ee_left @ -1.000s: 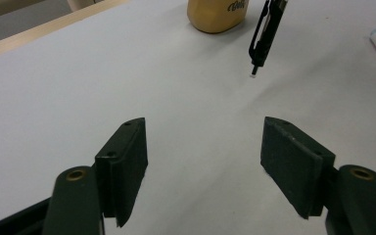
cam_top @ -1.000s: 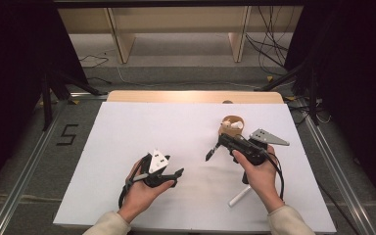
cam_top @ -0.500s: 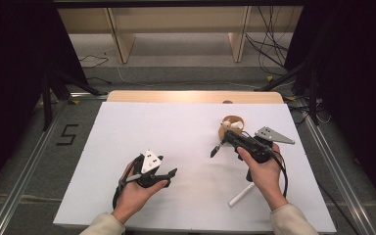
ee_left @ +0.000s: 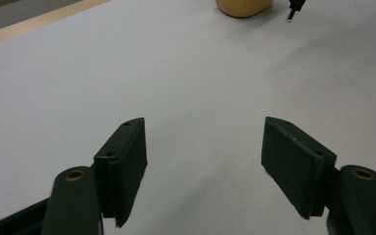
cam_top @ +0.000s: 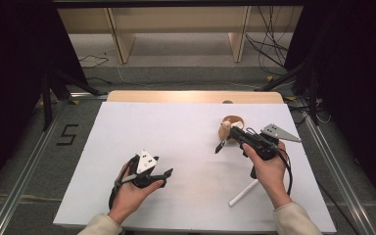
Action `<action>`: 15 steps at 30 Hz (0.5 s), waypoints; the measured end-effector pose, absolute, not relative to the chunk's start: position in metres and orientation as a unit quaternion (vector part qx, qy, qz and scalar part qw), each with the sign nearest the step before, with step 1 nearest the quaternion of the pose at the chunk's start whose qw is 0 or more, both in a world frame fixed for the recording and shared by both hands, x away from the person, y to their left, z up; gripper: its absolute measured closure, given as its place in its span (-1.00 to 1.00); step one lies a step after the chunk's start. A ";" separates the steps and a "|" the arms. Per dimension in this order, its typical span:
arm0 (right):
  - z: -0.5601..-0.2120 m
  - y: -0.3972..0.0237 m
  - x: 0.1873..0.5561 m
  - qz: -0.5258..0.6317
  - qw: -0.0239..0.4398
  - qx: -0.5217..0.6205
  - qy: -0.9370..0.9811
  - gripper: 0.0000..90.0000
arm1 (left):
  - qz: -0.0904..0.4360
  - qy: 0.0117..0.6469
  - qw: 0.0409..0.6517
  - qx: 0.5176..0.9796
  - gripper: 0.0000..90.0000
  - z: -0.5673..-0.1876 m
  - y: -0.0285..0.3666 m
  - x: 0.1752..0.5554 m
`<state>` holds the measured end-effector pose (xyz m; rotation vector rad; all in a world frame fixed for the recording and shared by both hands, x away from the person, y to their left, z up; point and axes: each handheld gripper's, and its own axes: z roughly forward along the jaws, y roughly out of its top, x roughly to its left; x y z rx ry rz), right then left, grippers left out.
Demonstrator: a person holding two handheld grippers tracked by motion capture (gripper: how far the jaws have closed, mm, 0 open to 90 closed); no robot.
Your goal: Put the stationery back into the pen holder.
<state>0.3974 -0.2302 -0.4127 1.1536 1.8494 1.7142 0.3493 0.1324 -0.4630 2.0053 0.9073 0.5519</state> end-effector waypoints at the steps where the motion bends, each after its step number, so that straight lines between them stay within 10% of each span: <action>1: -0.412 -0.231 0.398 0.607 0.184 0.410 0.655 0.79 | 0.220 0.363 0.422 0.801 -0.25 -0.463 0.133 0.349; 15: -0.410 -0.241 0.401 0.603 0.198 0.418 0.649 0.79 | 0.218 0.367 0.423 0.799 -0.25 -0.464 0.134 0.350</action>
